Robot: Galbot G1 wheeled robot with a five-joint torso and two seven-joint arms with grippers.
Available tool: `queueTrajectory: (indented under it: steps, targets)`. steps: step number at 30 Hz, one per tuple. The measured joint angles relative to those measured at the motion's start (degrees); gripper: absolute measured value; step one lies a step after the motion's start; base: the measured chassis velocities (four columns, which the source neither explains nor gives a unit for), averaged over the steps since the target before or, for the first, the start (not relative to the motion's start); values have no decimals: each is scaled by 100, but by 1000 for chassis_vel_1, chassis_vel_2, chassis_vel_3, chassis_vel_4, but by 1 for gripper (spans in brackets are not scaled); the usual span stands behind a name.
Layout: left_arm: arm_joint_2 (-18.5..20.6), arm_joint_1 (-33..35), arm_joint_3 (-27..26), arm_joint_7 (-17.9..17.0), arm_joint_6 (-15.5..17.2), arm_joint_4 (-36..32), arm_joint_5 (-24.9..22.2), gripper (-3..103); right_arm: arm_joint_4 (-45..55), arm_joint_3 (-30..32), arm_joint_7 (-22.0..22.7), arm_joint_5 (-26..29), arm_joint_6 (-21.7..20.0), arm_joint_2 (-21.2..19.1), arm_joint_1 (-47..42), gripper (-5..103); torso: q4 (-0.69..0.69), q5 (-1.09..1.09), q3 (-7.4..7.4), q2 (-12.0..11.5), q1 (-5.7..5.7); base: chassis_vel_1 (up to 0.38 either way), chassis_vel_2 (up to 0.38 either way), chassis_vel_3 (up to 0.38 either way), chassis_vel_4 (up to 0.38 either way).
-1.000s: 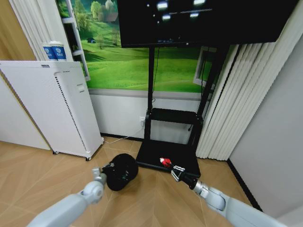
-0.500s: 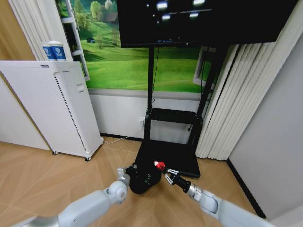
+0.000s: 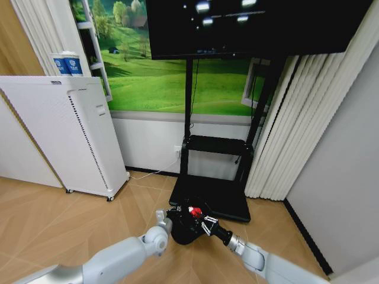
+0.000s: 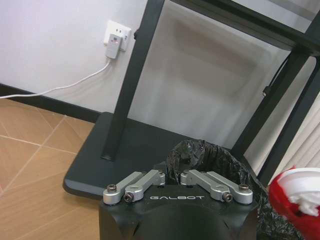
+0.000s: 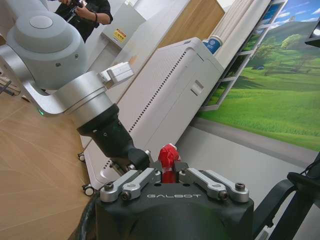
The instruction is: Pick up the trash bin and place the garbage on the floor into it.
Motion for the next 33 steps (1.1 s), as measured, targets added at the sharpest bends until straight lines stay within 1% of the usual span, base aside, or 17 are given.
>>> queueTrajectory:
  steps: [5, 7, 8, 10, 11, 14, 15, 17, 18, 20, 21, 22, 24, 25, 26, 28, 33]
  targets:
    - [-160, -26, 55, -37, 0, 41, -9, 8, 6, -12, 51, -16, -5, 0, -43, 10, -1, 0, 0, 0, 0, 0, 0, 0, 0]
    - [-213, -27, 77, -53, 0, 41, -14, 8, 6, 55, 63, -18, -6, -33, -87, 21, -2, 0, 0, 0, 0, 0, 0, 0, 0]
    - [-213, -27, 77, -53, 0, 41, -14, 8, 6, 55, 63, -18, -6, -33, -87, 21, -2, 0, 0, 0, 0, 0, 0, 0, 0]
    - [-222, -24, 82, -64, -1, 41, -13, 8, 2, 131, 67, -18, -7, -73, -143, 32, -1, 0, 0, 0, 0, 0, 0, 0, 0]
    - [-222, -24, 82, -64, -1, 41, -13, 8, 2, 131, 67, -18, -7, -73, -143, 32, -1, 0, 0, 0, 0, 0, 0, 0, 0]
    - [-211, 7, 84, -72, -6, 28, 4, 8, -1, 226, 139, -22, -7, -109, -253, 48, 0, 0, 0, 0, 0, 0, 0, 0, 0]
    - [-211, 7, 84, -72, -6, 28, 4, 8, -1, 226, 139, -22, -7, -109, -253, 48, 0, 0, 0, 0, 0, 0, 0, 0, 0]
    - [-183, 81, 23, -83, -26, -3, 43, 8, -26, 325, 194, -18, -7, -115, -320, 59, -1, 0, 0, 0, 0, 0, 0, 0, 0]
    - [-183, 81, 23, -83, -26, -3, 43, 8, -26, 325, 194, -18, -7, -115, -320, 59, -1, 0, 0, 0, 0, 0, 0, 0, 0]
    - [-184, 268, -223, -331, -100, 12, 328, 8, -86, 472, 290, 96, -7, -115, -398, 70, -1, 0, 0, 0, 0, 0, 0, 0, 0]
    - [-184, 268, -223, -331, -100, 12, 328, 8, -86, 472, 290, 96, -7, -115, -398, 70, -1, 0, 0, 0, 0, 0, 0, 0, 0]
    - [-199, 394, -450, -530, -145, 61, 602, 8, -144, 566, 336, 219, -8, -115, -455, 76, 0, -2, 0, 0, 0, 0, 0, 0, 0]
    - [-124, 568, -840, -728, -167, 52, 840, 8, -258, 743, 402, 609, -44, -115, -572, 86, -2, 0, -1, 0, 0, 0, 0, 0, 0]
    - [-124, 568, -840, -728, -167, 52, 840, 8, -258, 743, 402, 609, -44, -115, -572, 86, -2, 0, -1, 0, 0, 0, 0, 0, 0]
    - [27, 682, -995, -772, -168, -21, 919, 8, -343, 902, 473, 825, -114, -101, -658, 91, -1, 0, 0, 0, 0, 0, 0, 0, 0]
    - [170, 785, -1110, -786, -161, -95, 952, 8, -445, 1066, 506, 945, -163, -88, -725, 96, -1, -1, 0, 0, 0, 0, 0, 0, 0]
    - [357, 929, -1275, -799, -144, -211, 961, 8, -587, 1284, 515, 975, -151, -49, -805, 100, 1, -1, 0, 0, 0, 0, 0, 0, 0]
